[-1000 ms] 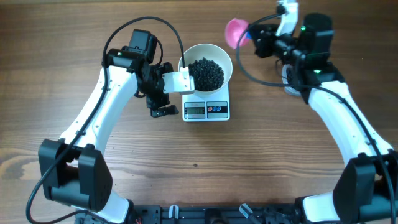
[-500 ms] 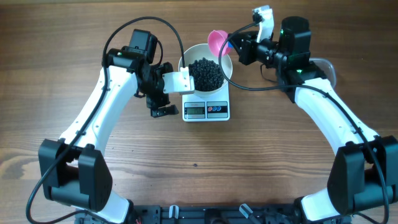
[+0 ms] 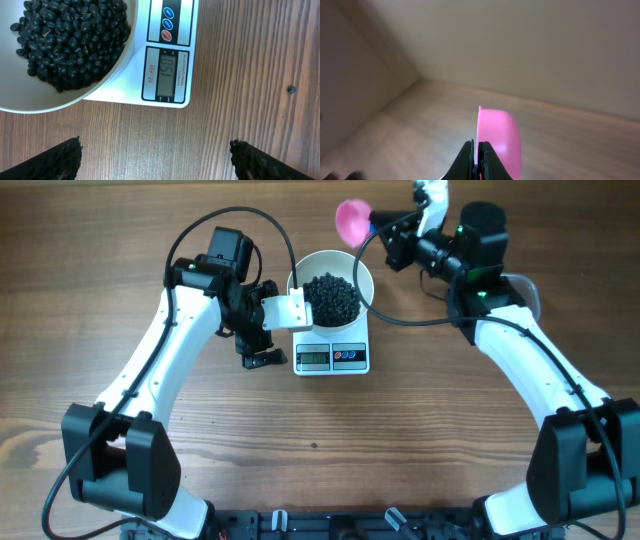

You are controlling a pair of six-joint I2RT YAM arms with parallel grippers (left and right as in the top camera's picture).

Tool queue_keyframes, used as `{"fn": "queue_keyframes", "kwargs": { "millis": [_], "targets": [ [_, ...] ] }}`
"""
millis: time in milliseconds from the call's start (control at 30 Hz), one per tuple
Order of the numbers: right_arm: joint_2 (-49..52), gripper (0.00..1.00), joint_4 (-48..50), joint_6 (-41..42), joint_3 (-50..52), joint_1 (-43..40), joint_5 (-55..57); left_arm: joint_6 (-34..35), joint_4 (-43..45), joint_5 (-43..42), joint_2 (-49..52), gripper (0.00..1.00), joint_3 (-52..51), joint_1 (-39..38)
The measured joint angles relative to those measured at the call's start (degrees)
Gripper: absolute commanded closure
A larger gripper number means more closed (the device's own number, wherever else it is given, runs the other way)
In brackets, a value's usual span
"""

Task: Scoop item into bowl and weigh 150g on scale
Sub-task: 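Move the pink scoop back to the bean tub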

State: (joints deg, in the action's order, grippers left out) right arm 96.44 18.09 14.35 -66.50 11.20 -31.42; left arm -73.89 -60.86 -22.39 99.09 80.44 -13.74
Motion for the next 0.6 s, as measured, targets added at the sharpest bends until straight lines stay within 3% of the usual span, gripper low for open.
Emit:
{"fn": "queue_keyframes", "kwargs": {
  "millis": [300,433,500,600],
  "targets": [
    [0.0,0.96,0.7,5.7,0.0,-8.0,9.4,0.0,0.0,0.0,0.0,0.00,0.0,0.0],
    [0.0,0.96,2.3,16.9,0.0,-12.5,11.0,0.0,0.0,0.0,0.0,0.00,0.0,0.0],
    [0.0,0.96,2.4,27.8,0.0,-17.2,10.9,0.0,0.0,0.0,0.0,0.00,0.0,0.0],
    [0.0,0.96,1.4,38.0,0.0,-22.1,8.9,0.0,0.0,0.0,0.0,0.00,0.0,0.0]
  ]
}}
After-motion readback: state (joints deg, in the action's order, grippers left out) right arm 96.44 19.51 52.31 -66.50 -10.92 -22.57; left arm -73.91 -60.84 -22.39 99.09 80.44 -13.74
